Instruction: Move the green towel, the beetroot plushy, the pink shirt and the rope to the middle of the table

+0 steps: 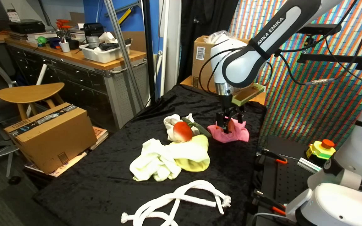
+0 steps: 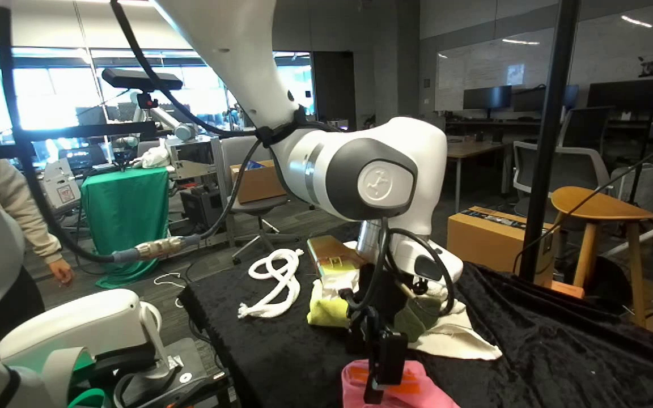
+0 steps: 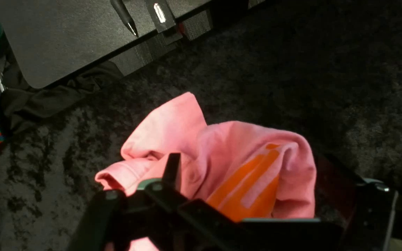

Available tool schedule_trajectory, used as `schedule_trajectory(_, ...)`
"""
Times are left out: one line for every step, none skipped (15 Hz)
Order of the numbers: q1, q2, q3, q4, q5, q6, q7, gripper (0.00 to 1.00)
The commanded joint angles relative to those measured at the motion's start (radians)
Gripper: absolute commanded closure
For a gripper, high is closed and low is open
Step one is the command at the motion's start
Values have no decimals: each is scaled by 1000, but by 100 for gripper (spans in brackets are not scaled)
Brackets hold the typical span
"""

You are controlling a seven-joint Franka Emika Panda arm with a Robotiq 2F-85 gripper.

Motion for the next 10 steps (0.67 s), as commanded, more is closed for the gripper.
schedule_trajectory(-13,66,-12,36,35,7,-9,0)
schedule_trajectory(-14,81,-14,42,44,7,-13,0)
schedule_trajectory(-15,94,-15,50,58,7,-19,0)
schedule_trajectory(-14,104,-15,57,66,7,-23,0)
schedule_trajectory(-13,113,-14,65,72,6,-27,0)
schedule_trajectory(-12,122,-14,73,74,7,-26,2)
schedule_trajectory(-12,129,-13,80,82,11,-34,26)
schedule_trajectory(-12,132,-13,81,89,14,-40,26)
schedule_trajectory(-11,141,-14,89,89,17,-39,32)
schedule_trajectory(-12,143,-14,92,93,18,-42,40)
